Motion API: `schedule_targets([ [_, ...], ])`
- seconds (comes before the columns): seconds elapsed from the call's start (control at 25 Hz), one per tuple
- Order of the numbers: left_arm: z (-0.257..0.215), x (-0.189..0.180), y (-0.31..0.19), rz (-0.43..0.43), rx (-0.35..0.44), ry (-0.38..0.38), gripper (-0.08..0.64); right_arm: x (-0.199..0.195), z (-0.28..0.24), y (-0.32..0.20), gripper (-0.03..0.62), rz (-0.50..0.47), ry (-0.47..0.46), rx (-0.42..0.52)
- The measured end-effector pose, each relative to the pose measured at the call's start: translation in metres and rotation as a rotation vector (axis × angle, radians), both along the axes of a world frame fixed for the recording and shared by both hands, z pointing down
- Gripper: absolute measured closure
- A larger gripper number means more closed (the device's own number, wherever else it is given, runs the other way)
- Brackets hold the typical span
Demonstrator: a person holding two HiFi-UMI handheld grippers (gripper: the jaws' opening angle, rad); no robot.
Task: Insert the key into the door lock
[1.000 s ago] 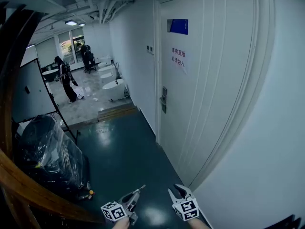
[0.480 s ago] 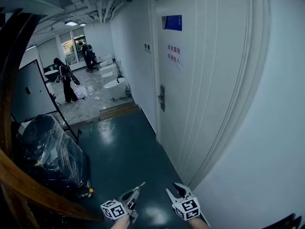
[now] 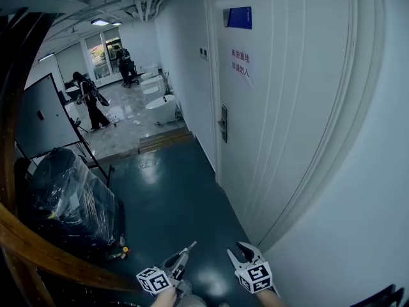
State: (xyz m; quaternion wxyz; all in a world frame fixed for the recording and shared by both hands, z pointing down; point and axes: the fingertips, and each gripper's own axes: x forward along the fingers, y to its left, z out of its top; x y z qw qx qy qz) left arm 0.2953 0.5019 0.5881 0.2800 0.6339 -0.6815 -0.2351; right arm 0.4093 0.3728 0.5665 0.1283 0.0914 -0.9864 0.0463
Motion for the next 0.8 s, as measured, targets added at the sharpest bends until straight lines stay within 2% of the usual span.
schedule_targets([
  [0.2, 0.003, -0.032, -0.016, 0.023, -0.015, 0.007, 0.528, -0.037, 0.002, -0.020, 0.471, 0.025, 0.004, -0.006],
  [0.32, 0.008, -0.059, -0.031, 0.047, 0.000, 0.025, 0.528, -0.066, 0.001, -0.033, 0.471, 0.041, 0.004, -0.006],
  [0.8, -0.003, -0.172, -0.080, 0.135, 0.011, 0.019, 0.528, -0.178, -0.012, -0.069, 0.471, 0.114, 0.010, 0.014],
])
